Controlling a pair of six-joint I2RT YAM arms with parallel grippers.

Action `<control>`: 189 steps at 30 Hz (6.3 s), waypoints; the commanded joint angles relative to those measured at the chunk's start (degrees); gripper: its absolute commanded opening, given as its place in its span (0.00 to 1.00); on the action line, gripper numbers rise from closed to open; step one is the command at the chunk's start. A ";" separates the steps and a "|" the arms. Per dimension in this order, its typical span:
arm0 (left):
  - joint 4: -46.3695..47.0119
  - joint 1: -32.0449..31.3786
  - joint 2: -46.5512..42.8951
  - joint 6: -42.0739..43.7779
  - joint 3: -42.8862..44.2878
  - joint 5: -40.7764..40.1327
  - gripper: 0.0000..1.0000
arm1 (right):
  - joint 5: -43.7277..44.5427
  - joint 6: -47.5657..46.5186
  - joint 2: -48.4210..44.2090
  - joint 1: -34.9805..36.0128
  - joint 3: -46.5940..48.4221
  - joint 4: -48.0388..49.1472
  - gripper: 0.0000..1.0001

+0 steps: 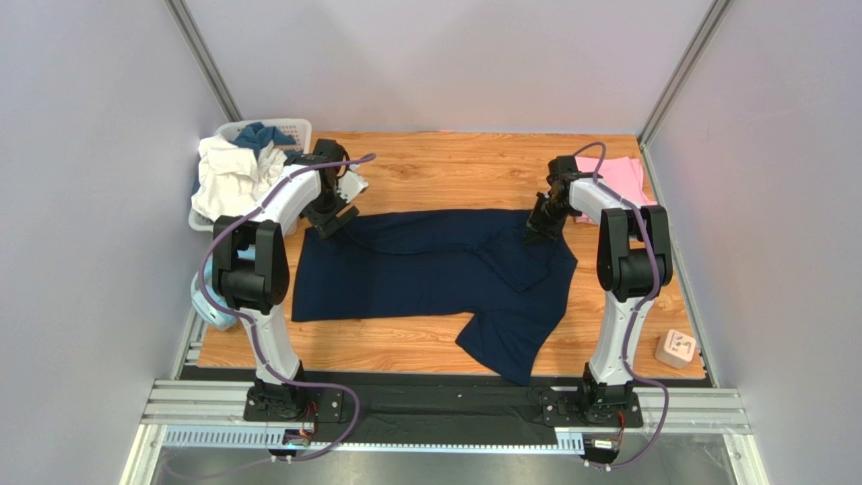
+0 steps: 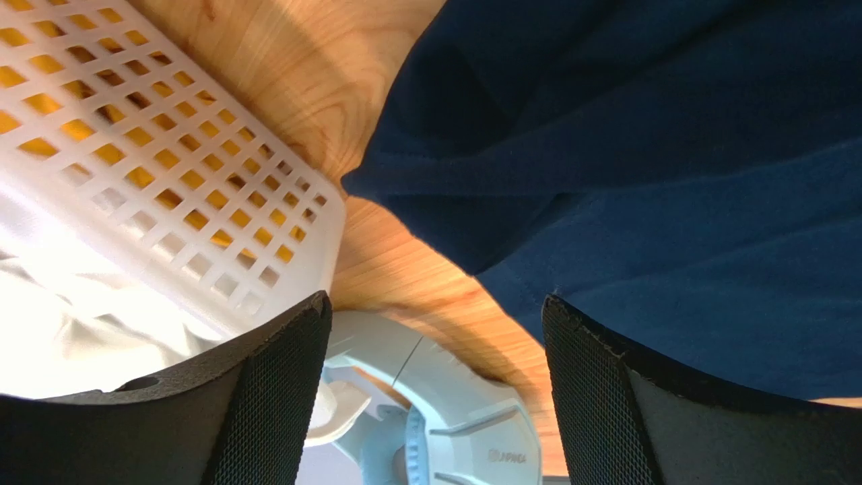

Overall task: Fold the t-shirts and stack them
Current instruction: Fold the flattened tshirt in 1/3 of the way

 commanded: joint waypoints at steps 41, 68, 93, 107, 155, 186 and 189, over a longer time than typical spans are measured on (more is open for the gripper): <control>-5.76 -0.28 0.44 -4.10 7.01 20.66 0.00 | 9.25 4.23 -1.96 -7.41 9.28 -12.25 0.00; 24.98 -2.22 7.73 18.13 3.31 -14.05 0.00 | 2.04 4.23 2.52 -2.58 5.68 -6.80 0.00; 40.72 -2.22 9.75 30.87 6.22 -18.52 0.00 | 1.78 3.61 4.10 -2.84 1.46 -3.82 0.00; 37.30 -1.78 2.81 23.24 -12.32 -15.63 0.00 | 3.72 3.35 0.24 -6.62 2.07 -6.53 0.00; 17.43 -12.68 10.53 -1.73 6.55 -2.01 1.00 | -1.21 4.40 5.24 -1.61 12.89 -12.17 0.00; 16.37 -12.76 -3.68 -5.51 -0.89 1.60 1.00 | 5.48 1.15 7.18 -5.39 25.80 -18.41 0.00; 19.70 -12.50 -5.88 -4.81 -6.43 -0.24 1.00 | 3.81 0.27 9.37 -3.56 29.14 -18.84 0.00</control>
